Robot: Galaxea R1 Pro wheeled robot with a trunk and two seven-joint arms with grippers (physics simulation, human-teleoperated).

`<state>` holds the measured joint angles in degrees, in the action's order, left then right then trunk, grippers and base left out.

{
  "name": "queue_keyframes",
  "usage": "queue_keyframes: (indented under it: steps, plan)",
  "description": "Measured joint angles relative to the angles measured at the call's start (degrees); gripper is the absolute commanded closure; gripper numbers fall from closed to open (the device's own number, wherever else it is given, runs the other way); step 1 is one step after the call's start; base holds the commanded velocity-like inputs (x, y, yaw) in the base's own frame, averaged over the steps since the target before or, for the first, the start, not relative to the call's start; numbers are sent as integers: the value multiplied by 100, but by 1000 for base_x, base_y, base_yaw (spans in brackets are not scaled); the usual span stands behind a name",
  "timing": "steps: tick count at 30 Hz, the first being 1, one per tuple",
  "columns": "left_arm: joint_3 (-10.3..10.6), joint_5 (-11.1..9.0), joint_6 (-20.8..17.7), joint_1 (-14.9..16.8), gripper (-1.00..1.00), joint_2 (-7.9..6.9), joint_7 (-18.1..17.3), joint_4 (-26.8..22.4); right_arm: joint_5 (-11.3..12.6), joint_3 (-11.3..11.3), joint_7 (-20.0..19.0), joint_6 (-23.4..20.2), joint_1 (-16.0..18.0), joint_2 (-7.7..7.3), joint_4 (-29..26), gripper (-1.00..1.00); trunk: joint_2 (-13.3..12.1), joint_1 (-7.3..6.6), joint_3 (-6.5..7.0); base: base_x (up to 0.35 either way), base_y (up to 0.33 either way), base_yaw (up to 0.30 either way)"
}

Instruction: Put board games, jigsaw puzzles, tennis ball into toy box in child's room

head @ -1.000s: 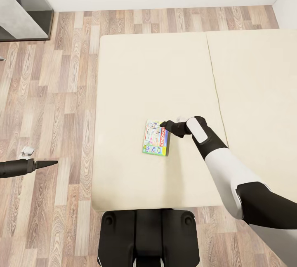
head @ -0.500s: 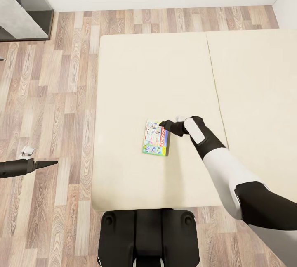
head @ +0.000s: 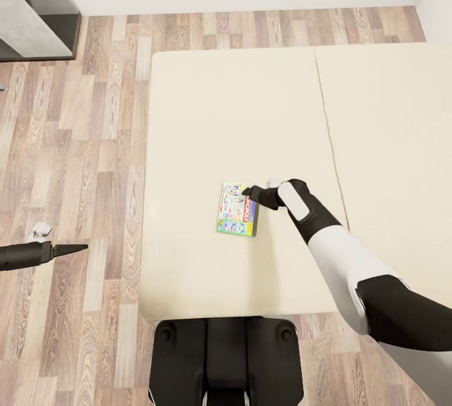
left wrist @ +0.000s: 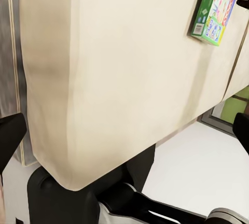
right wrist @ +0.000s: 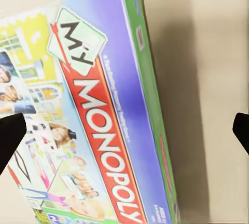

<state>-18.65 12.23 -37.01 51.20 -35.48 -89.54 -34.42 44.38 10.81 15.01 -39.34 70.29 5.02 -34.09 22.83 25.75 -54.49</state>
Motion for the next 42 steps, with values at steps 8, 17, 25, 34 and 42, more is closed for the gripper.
queue_keyframes:
  steps: [8, 17, 25, 34, 42]
  plan:
    - [0, 0, 0, 0, -100, 2, 0, 0, -4, 5, 0, 11, 0, 1, 94, -100, 0, 0, -48, 0, 0, 0]
    - [0, 0, 0, 0, -100, 2, 0, 0, -5, 3, 0, 12, 0, 2, 102, -100, 0, 0, -66, 0, 0, 0]
    - [0, 0, 0, 0, -100, 2, 0, 0, -7, 9, -1, 12, 0, 2, 103, -100, 0, 0, -67, 0, 0, 0]
    - [0, 0, 0, 0, -100, 2, 0, 0, -7, 12, -8, 11, 0, 12, 103, -100, 0, 0, -67, 0, 0, 0]
    - [0, 0, 0, 0, -100, 2, 0, 0, 2, 12, -7, 6, 0, 120, 103, -100, 0, 0, -67, 0, 0, 0]
